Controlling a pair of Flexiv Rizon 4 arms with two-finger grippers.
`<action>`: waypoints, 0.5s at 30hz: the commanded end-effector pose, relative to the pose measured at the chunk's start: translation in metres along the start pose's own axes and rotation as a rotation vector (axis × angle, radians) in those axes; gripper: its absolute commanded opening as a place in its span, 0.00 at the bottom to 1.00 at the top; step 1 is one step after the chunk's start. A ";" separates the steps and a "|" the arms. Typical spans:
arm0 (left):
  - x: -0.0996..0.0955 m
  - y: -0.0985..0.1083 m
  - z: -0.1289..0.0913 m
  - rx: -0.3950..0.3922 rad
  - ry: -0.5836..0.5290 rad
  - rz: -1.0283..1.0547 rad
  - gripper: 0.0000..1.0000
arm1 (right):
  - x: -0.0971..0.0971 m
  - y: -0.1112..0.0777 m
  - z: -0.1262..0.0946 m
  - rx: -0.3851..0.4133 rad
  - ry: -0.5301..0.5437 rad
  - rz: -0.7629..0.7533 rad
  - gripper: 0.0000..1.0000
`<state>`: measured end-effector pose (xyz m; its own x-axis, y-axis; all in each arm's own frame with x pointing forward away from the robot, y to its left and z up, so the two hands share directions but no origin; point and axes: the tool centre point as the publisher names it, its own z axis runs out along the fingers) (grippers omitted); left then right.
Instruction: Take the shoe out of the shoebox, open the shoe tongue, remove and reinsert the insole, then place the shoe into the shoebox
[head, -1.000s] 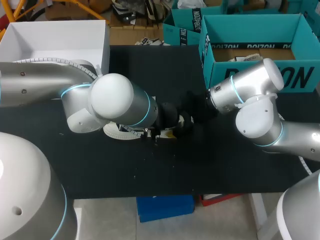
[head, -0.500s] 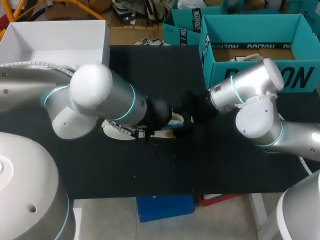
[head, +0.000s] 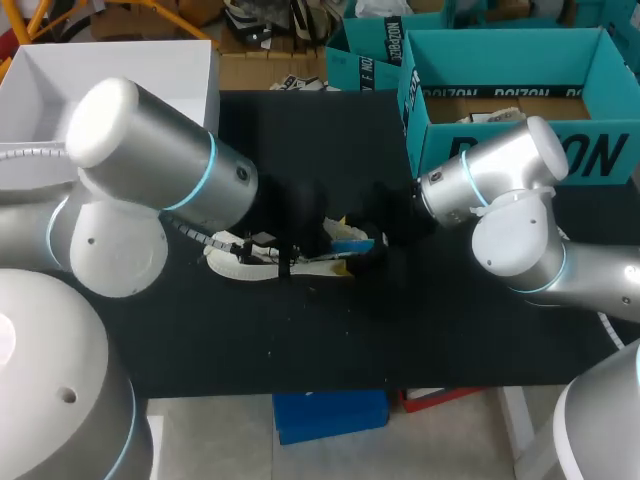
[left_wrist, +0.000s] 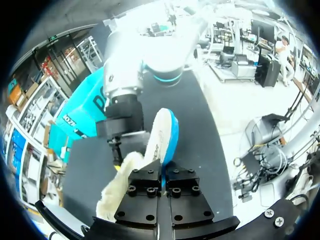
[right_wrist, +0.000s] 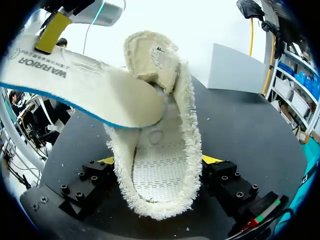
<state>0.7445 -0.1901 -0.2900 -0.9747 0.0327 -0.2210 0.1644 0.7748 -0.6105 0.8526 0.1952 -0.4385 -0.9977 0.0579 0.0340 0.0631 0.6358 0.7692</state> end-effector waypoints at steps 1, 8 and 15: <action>0.009 -0.015 -0.049 0.093 0.032 0.000 0.00 | -0.002 -0.003 0.003 0.002 -0.001 0.001 0.00; 0.011 -0.046 -0.072 0.197 0.115 -0.071 0.00 | -0.002 -0.003 0.003 0.002 -0.001 0.001 0.00; 0.014 -0.081 -0.101 0.313 0.165 -0.090 0.00 | -0.002 -0.003 0.003 0.002 -0.001 0.001 0.00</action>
<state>0.7068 -0.2091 -0.1874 -0.9956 0.0823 -0.0452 0.0840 0.5646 -0.8210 0.8527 0.1952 -0.4386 -0.9977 0.0581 0.0342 0.0634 0.6358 0.7692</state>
